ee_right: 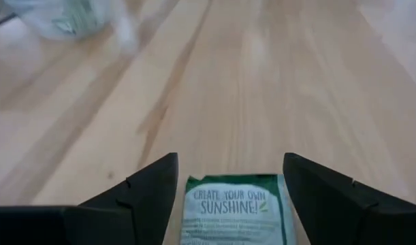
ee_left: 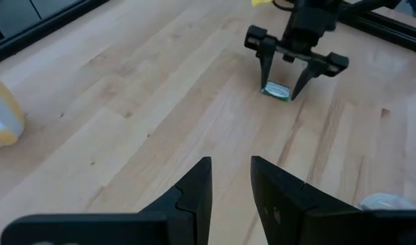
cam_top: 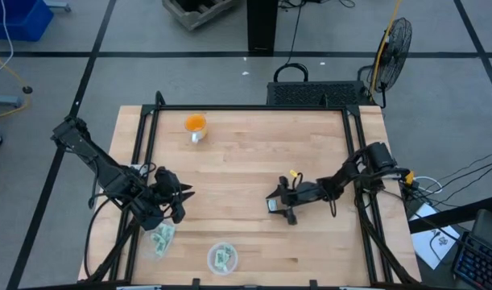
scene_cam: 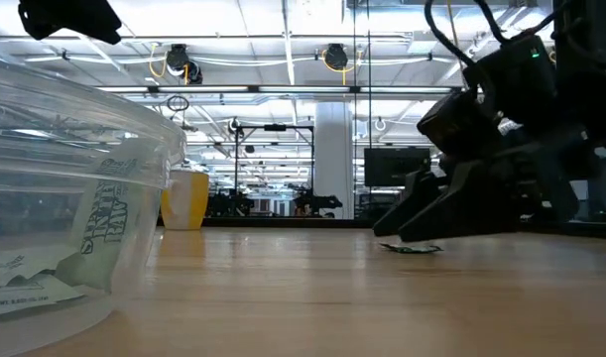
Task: Pick and place items into bin
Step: Put the truvia packet into the right transparent bin, then return to Home Position
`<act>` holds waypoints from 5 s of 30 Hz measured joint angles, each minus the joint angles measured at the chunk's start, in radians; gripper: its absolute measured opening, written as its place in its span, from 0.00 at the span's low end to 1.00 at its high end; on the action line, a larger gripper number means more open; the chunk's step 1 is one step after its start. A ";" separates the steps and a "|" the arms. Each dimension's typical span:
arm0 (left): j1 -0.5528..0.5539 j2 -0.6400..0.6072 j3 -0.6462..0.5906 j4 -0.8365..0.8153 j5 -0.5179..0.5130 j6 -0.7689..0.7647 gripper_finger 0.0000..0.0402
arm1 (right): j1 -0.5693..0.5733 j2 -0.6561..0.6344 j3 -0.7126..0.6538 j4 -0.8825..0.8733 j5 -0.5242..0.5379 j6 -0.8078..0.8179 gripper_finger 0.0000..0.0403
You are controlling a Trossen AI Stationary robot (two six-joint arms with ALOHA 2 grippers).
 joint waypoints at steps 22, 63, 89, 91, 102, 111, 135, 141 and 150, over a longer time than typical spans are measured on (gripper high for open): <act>0.000 0.000 0.000 0.000 0.000 -0.013 0.26 | -0.043 0.147 0.013 0.096 0.033 0.041 0.52; 0.000 0.000 0.000 0.001 -0.001 0.004 0.26 | 0.133 0.187 0.855 -0.424 -0.395 -0.395 0.40; 0.000 0.000 0.000 0.002 0.000 0.008 0.26 | 0.124 0.375 1.006 -0.544 -0.391 -0.267 0.54; 0.000 0.000 0.000 0.002 0.000 0.008 0.26 | 0.127 0.375 1.006 -0.523 -0.391 -0.267 0.57; 0.000 0.000 0.000 -0.002 -0.001 0.033 0.26 | 0.122 0.236 1.000 -0.591 -0.386 -0.279 0.59; 0.000 0.000 0.000 -0.005 0.003 0.063 0.26 | 0.067 -0.207 0.930 -1.309 -0.123 -0.235 0.57; -0.051 -0.376 -0.138 0.127 -0.184 0.233 0.26 | 0.088 -1.728 -0.293 -0.998 0.032 0.087 0.57; -0.002 -0.400 -0.398 0.703 -0.037 0.502 0.26 | 0.087 -1.867 -0.403 -0.978 0.064 0.136 0.58; 0.133 -0.496 -0.725 1.193 0.100 0.724 0.26 | 0.086 -1.901 -0.399 -1.000 0.091 0.079 0.57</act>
